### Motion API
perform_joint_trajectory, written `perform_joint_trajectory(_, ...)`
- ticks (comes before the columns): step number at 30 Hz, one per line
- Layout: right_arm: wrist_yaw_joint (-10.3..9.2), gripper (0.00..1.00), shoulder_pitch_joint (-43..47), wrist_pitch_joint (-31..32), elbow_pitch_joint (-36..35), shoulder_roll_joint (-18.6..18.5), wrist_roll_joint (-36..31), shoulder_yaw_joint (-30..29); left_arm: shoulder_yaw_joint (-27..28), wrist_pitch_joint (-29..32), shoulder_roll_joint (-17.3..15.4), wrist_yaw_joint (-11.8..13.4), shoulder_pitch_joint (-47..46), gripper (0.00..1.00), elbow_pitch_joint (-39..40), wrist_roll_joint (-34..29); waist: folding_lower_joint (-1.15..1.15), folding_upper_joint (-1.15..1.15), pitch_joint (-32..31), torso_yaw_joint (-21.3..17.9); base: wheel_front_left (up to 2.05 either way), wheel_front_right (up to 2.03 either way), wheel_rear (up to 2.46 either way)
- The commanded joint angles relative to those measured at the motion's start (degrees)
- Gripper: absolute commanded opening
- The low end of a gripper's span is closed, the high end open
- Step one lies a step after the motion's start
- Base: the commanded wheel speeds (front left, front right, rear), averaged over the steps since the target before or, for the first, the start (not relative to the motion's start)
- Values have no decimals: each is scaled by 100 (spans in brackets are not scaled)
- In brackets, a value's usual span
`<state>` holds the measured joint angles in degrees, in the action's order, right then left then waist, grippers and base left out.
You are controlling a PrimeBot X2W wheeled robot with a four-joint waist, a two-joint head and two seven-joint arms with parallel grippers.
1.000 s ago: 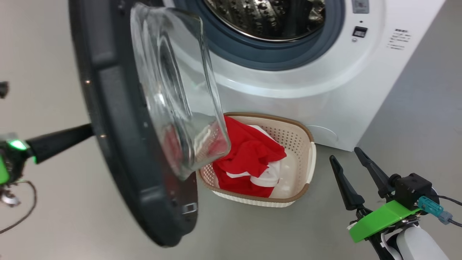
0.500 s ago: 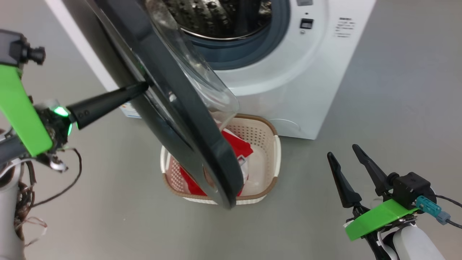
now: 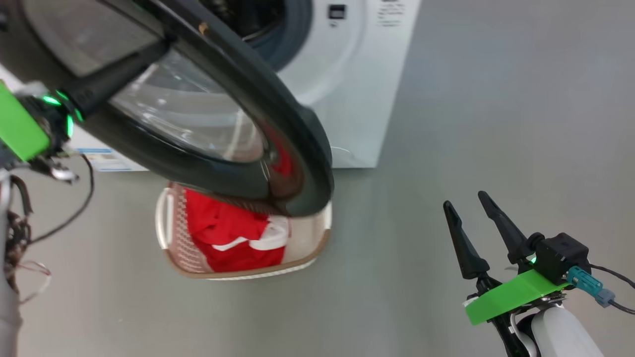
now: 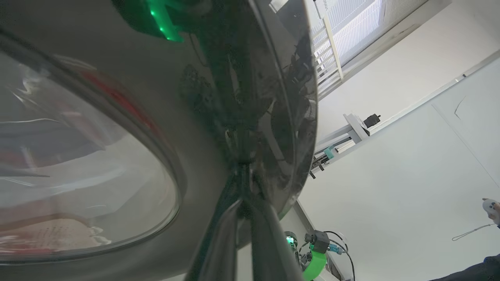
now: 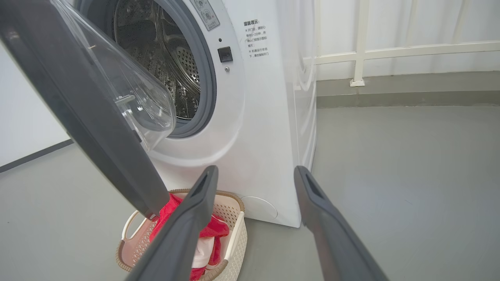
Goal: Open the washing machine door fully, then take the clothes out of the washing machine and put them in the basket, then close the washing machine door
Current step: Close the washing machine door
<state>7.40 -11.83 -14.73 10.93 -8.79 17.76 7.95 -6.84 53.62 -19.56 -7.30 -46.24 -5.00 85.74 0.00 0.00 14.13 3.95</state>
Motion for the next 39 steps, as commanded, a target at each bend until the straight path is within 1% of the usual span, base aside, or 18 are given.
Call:
perform_joint_trajectory(1, 9, 100, -144, -27, -159, 33, -31, 73, 216, -99, -313, -19, -298, 0, 71, -64, 0, 0, 270, -356, 0, 0, 0)
perform_joint_trajectory(8, 9, 100, -261, -27, -192, 190, -45, 28, 283, -725, -479, -19, -649, 0, -289, -180, 0, 0, 465, -825, 0, 0, 0)
perform_joint_trajectory(9, 9, 100, -296, -27, -218, 233, -47, 6, 280, -878, -556, -19, -739, 0, -407, -214, 0, 0, 495, -956, 0, 0, 0)
perform_joint_trajectory(13, 9, 100, -329, -27, -244, 290, -34, -5, 192, -1131, -759, -19, -868, 0, -636, -308, 0, 0, 530, -1135, 0, 0, 0)
perform_joint_trajectory(20, 9, 100, -296, -27, -264, 326, -31, -46, 49, -1435, -939, -19, -874, 0, -771, -234, 0, 0, 505, -1159, 0, 0, 0)
perform_joint_trajectory(29, 9, 100, -288, -27, -233, 237, -60, -45, -181, -1637, -1046, -19, -468, 1, -522, 52, 0, 0, 348, -904, 0, 0, 0)
perform_joint_trajectory(30, 9, 100, -278, -27, -231, 224, -57, -43, -203, -1666, -1059, -19, -389, 13, -478, 64, 0, 0, 321, -870, 0, 0, 0)
perform_joint_trajectory(31, 9, 100, -262, -27, -232, 208, -51, -38, -228, -1689, -1072, -19, -304, 22, -431, 79, 0, 0, 291, -836, 0, 0, 0)
perform_joint_trajectory(34, 9, 100, -200, -27, -213, 153, -36, -16, -288, -1793, -1106, -19, -36, 44, -299, 106, 0, 0, 187, -729, 0, 0, 0)
perform_joint_trajectory(35, 9, 100, -176, -27, -203, 139, -34, -10, -304, -1828, -1115, -19, 63, 54, -258, 121, 0, 0, 149, -696, 0, 0, 0)
perform_joint_trajectory(36, 9, 100, -152, -27, -193, 127, -31, -4, -315, -1876, -1132, -19, 165, 72, -216, 121, 0, 0, 113, -664, 0, 0, 0)
perform_joint_trajectory(37, 9, 100, -130, -27, -183, 115, -29, 3, -322, -1929, -1141, -19, 273, 84, -172, 131, 0, 0, 73, -635, 0, 0, 0)
perform_joint_trajectory(38, 9, 100, -108, -27, -173, 104, -26, 7, -324, -1979, -1146, -19, 387, 93, -131, 152, 0, 0, 34, -606, 0, 0, 0)
perform_joint_trajectory(39, 9, 100, -90, -27, -164, 94, -21, 10, -331, -2040, -1172, -19, 503, 100, -87, 134, 0, 0, -1, -583, 0, 0, 0)
